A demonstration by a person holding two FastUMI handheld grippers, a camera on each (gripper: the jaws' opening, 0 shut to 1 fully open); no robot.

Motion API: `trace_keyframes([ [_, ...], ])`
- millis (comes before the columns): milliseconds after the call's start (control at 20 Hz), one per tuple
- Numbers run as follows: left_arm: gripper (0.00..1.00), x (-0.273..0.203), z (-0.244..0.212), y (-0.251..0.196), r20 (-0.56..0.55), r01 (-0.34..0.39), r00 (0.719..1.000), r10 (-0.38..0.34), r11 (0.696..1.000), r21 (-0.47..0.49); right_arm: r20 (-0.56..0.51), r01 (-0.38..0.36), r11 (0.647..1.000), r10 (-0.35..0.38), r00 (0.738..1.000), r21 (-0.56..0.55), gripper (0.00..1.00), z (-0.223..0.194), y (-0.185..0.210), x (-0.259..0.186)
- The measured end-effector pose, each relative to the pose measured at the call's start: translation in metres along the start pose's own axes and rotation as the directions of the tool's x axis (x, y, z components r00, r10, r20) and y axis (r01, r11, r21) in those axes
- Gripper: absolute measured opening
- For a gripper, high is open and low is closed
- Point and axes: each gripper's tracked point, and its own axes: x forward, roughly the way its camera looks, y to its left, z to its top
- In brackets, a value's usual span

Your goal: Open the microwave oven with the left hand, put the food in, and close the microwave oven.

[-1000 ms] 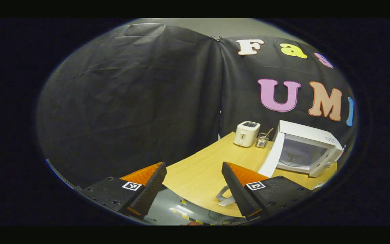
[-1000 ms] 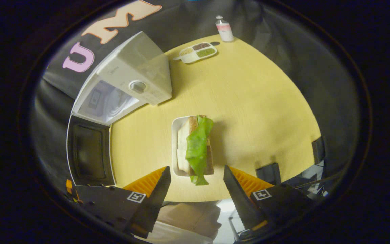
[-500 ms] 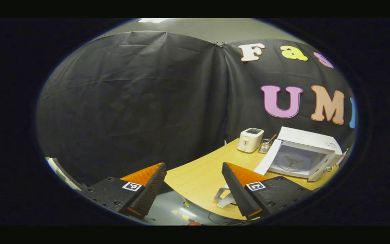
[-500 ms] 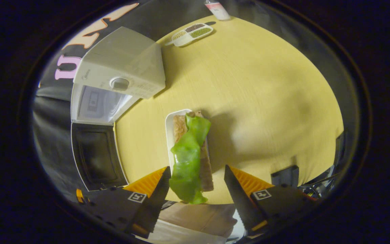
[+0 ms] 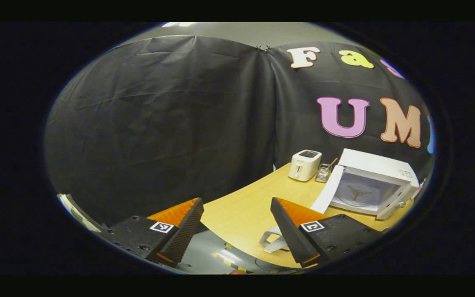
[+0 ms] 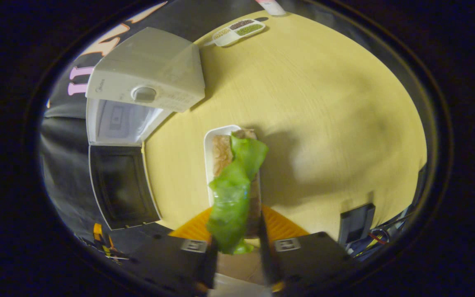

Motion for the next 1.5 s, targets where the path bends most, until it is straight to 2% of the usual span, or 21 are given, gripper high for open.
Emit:
trace_keyframes([
  [50, 0.96, 0.002, -0.003, 0.0, -0.008, 0.0, 1.0, 0.0, 1.0, 0.0, 0.0, -0.008, 1.0, 0.008, 1.0, 0.014, 0.36, 0.001, 0.001, 0.0],
  [100, 0.95, 0.004, -0.005, 0.0, -0.016, 0.0, 1.0, 0.0, 1.0, -0.001, 0.008, -0.014, 1.0, 0.014, 1.0, 0.025, 0.41, 0.002, 0.001, -0.001],
  [300, 0.95, 0.006, -0.009, -0.001, -0.038, 0.003, 0.999, -0.003, 1.0, -0.015, 0.038, -0.037, 0.999, 0.035, 0.999, 0.039, 0.41, 0.006, 0.007, -0.007],
  [350, 0.95, 0.007, -0.011, -0.002, -0.043, 0.006, 0.999, -0.006, 1.0, -0.017, 0.045, -0.039, 0.998, 0.037, 0.998, 0.04, 0.35, 0.006, 0.008, -0.01],
  [400, 0.96, 0.009, -0.012, -0.002, -0.045, 0.009, 0.999, -0.01, 1.0, -0.019, 0.053, -0.041, 0.998, 0.039, 0.998, 0.037, 0.41, 0.007, 0.009, -0.011],
  [500, 0.96, 0.014, -0.013, -0.001, -0.05, 0.021, 0.999, -0.022, 1.0, -0.021, 0.081, -0.034, 0.999, 0.031, 0.996, 0.041, 0.41, 0.006, 0.008, -0.013],
  [600, 0.96, 0.021, -0.015, 0.001, -0.052, 0.039, 0.998, -0.04, 0.999, -0.016, 0.123, -0.045, 0.997, 0.036, 0.992, 0.07, 0.29, 0.008, 0.011, -0.02],
  [700, 0.97, 0.032, -0.016, 0.001, -0.059, 0.069, 0.996, -0.069, 0.998, 0.0, 0.166, -0.036, 0.996, 0.021, 0.986, 0.086, 0.29, 0.007, 0.013, -0.026],
  [750, 0.97, 0.038, -0.017, 0.0, -0.065, 0.088, 0.994, -0.087, 0.996, 0.009, 0.187, -0.036, 0.995, 0.017, 0.982, 0.096, 0.22, 0.006, 0.016, -0.03],
  [800, 0.96, 0.045, -0.017, -0.001, -0.069, 0.109, 0.992, -0.108, 0.994, 0.013, 0.209, -0.037, 0.993, 0.013, 0.978, 0.113, 0.29, 0.005, 0.02, -0.034],
  [900, 0.94, 0.059, -0.019, -0.005, -0.084, 0.155, 0.985, -0.153, 0.988, 0.016, 0.251, -0.045, 0.989, 0.009, 0.968, 0.138, 0.29, 0.002, 0.032, -0.043],
  [1200, 0.96, 0.095, -0.026, -0.012, -0.123, 0.256, 0.96, -0.25, 0.966, 0.031, 0.354, -0.078, 0.987, 0.023, 0.935, 0.143, 0.29, -0.013, 0.091, -0.061],
  [1350, 0.96, 0.108, -0.03, -0.013, -0.128, 0.293, 0.949, -0.287, 0.955, 0.034, 0.378, -0.124, 0.984, 0.067, 0.923, 0.127, 0.29, -0.028, 0.129, -0.061],
  [1500, 0.96, 0.118, -0.034, -0.009, -0.127, 0.315, 0.942, -0.31, 0.949, 0.018, 0.399, -0.205, 0.972, 0.144, 0.905, 0.114, 0.29, -0.042, 0.172, -0.053],
])
